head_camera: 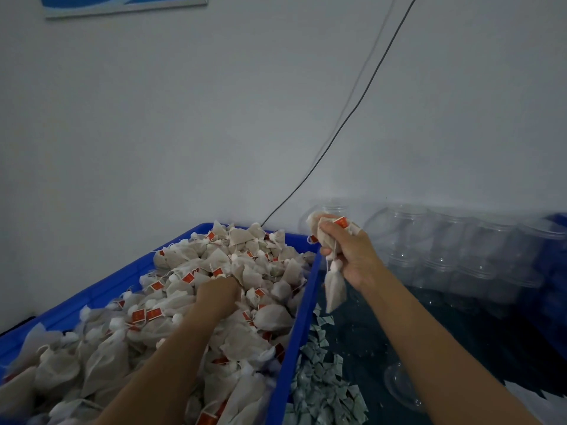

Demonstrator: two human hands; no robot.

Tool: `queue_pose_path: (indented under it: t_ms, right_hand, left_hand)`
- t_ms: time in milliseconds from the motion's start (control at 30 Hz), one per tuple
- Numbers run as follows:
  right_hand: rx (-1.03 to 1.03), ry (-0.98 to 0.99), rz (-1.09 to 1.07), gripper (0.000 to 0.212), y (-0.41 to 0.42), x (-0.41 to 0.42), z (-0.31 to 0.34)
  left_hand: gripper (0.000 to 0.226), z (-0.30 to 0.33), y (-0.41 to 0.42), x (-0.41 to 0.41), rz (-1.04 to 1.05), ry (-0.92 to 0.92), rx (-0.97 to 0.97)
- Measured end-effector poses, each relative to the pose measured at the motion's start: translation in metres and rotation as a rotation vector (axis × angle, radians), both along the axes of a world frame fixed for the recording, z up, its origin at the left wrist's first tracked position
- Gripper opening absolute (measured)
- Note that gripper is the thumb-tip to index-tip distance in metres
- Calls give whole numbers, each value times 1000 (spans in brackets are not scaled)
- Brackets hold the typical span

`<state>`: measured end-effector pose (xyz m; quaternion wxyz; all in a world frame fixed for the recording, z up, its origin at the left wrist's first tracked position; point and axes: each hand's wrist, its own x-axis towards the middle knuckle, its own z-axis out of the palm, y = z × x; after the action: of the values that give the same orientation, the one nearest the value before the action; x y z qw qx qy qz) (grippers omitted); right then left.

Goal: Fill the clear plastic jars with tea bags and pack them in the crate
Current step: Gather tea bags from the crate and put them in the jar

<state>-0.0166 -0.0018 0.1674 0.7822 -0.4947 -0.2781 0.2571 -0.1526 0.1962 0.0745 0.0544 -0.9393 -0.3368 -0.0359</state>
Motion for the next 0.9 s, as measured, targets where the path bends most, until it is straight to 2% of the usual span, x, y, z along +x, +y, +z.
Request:
queue_pose_path:
  t_ms: [100, 167, 233, 300, 367, 467, 600, 667, 767, 833, 900]
  right_hand:
    - [37, -17, -22, 24, -19, 12, 7]
    - [56, -16, -41, 18, -33, 20, 10]
    - [87, 8, -59, 11, -47, 29, 13]
    - [115, 44, -78, 15, -63, 38, 15]
    - [132, 41, -94, 17, -83, 46, 18]
    - [143, -18, -135, 11, -115, 57, 22]
    - [149, -31, -244, 8, -155, 67, 20]
    - [130, -29, -285, 16, -172, 70, 14]
    - [103, 12, -319, 32, -193, 72, -1]
    - [76, 38, -327, 35, -202, 72, -13]
    - [65, 63, -328, 35, -208, 71, -24]
  left_hand:
    - [22, 7, 2, 0, 9, -165, -58]
    - [24, 20, 0, 1, 42, -389, -202]
    - [25, 40, -9, 3, 73, -711, -531]
    - [24, 61, -26, 7, 76, -1006, -898]
    - [18, 81, -47, 12, 17, -1133, -1064]
    - [10, 99, -85, 26, -112, -1103, -1136]
    - [8, 101, -141, 56, -279, -884, -1197]
    - [7, 95, -168, 74, -325, -800, -1235]
    - [9, 81, -200, 98, -333, -677, -1154]
    - [18, 69, -214, 113, -359, -617, -1051]
    - [18, 59, -227, 123, -368, -587, -969]
